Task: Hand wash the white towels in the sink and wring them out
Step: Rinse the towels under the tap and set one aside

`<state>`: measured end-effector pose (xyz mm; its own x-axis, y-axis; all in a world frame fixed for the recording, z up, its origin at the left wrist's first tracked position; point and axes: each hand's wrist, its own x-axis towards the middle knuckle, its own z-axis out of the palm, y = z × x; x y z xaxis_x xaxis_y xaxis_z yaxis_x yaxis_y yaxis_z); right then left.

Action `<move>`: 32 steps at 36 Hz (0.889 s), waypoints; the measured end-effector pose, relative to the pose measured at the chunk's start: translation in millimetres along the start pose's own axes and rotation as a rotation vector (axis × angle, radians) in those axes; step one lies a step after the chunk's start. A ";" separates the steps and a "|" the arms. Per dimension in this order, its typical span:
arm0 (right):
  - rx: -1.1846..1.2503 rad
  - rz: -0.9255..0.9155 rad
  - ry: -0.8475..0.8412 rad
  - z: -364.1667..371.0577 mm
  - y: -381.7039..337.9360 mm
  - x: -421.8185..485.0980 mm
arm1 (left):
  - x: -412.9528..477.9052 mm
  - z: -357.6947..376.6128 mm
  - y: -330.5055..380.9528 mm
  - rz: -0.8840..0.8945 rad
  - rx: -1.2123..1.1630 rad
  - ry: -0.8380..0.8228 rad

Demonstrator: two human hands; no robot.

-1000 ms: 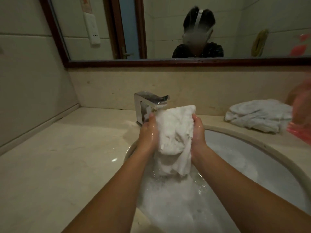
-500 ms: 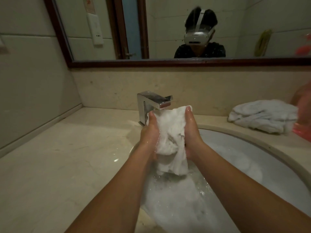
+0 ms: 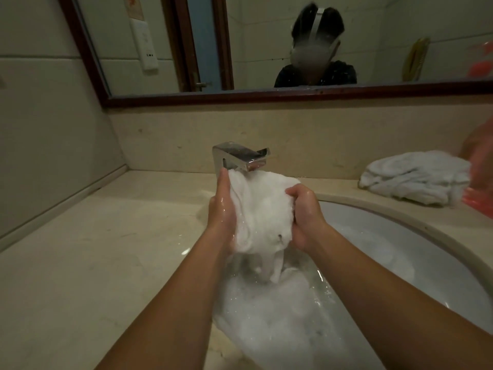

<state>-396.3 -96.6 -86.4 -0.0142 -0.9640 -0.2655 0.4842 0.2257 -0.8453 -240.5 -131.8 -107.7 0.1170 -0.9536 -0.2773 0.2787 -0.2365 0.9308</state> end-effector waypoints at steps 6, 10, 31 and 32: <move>-0.026 -0.045 0.038 8.9 1.4 -3.6 | -21.0 13.3 1.9 0.049 -0.002 -0.086; -0.138 -0.108 0.081 17.9 7.6 -4.6 | -49.9 20.2 10.3 0.180 0.054 0.032; -0.210 -0.188 0.283 22.5 3.5 2.2 | -56.8 28.5 17.0 0.178 0.225 0.242; -0.237 -0.174 0.281 22.8 4.9 1.6 | -56.0 27.5 16.7 0.166 0.215 0.239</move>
<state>-374.1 -100.3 -80.4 -0.3326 -0.9222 -0.1974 0.2392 0.1200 -0.9635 -268.6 -87.5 -70.0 0.3702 -0.9179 -0.1427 0.0332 -0.1405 0.9895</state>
